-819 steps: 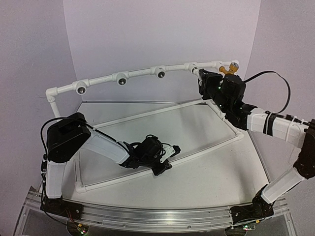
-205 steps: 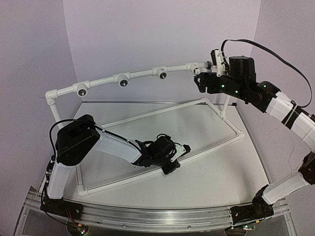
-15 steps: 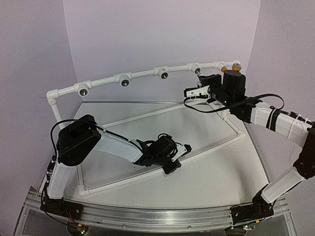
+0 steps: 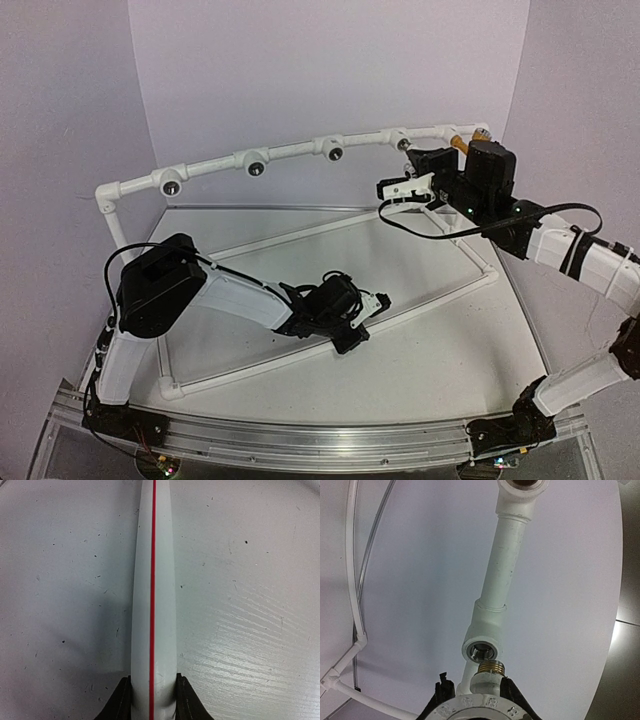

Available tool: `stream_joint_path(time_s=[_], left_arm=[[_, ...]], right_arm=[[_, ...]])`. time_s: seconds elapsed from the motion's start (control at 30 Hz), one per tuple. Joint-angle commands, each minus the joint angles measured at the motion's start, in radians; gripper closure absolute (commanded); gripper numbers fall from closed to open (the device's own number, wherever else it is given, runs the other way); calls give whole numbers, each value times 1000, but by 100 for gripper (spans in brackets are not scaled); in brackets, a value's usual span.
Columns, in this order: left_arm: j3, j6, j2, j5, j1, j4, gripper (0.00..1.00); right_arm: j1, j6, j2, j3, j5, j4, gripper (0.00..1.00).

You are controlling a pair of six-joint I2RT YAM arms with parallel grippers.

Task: Install the water faucets
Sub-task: Screw the water faucet onto the adaptor.

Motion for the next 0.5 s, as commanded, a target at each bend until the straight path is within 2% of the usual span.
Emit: stream_joint_path(time_s=[0.0,0.47], left_arm=[[-62,20,171,32,-10,-272,100],[-69,18,166,30,-10,-273,100]], right_arm=[[2,14,32,29,42,69,100],[3,-1,103,57,85,195,100]])
